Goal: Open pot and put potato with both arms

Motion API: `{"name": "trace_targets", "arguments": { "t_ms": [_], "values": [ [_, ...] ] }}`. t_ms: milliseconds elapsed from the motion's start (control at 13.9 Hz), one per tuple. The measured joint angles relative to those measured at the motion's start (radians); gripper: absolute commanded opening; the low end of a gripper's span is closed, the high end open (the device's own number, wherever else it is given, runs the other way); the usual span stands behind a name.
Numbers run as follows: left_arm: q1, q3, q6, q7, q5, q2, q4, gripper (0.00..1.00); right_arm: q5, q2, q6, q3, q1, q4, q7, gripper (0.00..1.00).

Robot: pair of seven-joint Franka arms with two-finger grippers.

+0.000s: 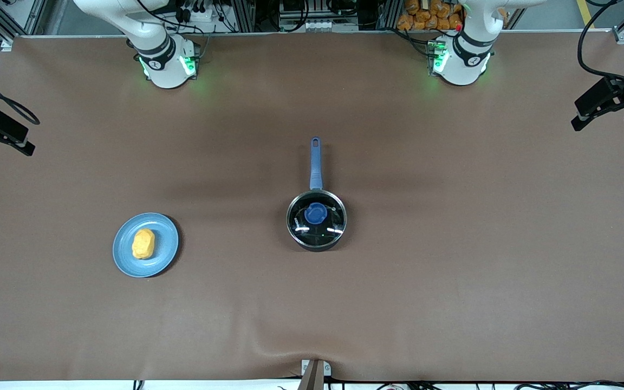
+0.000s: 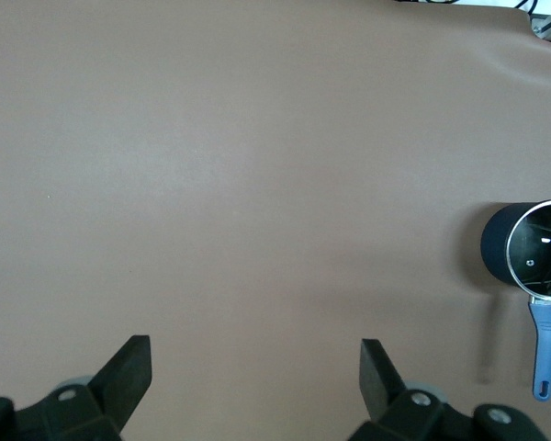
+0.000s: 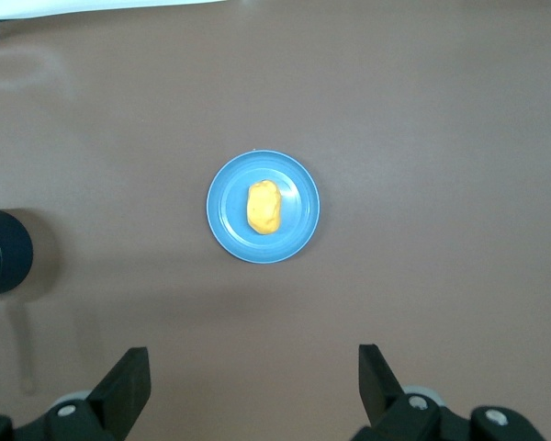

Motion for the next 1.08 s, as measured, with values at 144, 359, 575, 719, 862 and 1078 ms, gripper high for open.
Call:
{"name": "trace_targets", "arguments": {
  "t_ms": [144, 359, 575, 719, 862, 1078],
  "values": [
    [0.000, 0.000, 0.000, 0.000, 0.000, 0.000, 0.001, 1.00, 0.000, 0.002, 0.000, 0.000, 0.000, -0.001, 0.000, 1.00],
    [-0.001, 0.003, 0.000, -0.003, 0.000, 0.000, 0.001, 1.00, 0.000, 0.002, 0.000, 0.000, 0.000, -0.001, 0.000, 1.00],
    [-0.003, 0.018, 0.000, -0.005, 0.000, 0.000, 0.001, 1.00, 0.000, 0.003, 0.000, 0.001, 0.000, -0.006, 0.000, 1.00],
    [0.001, 0.025, -0.001, -0.005, 0.000, 0.000, 0.001, 1.00, 0.002, 0.007, 0.042, 0.004, 0.002, -0.048, 0.000, 1.00],
    [0.003, 0.027, -0.001, -0.005, 0.000, 0.001, 0.000, 1.00, 0.003, 0.021, 0.150, 0.006, 0.007, -0.131, -0.001, 1.00],
    [0.003, 0.027, -0.001, -0.005, 0.000, 0.003, -0.001, 1.00, 0.004, 0.097, 0.248, 0.009, 0.026, -0.212, -0.001, 1.00]
  ]
}}
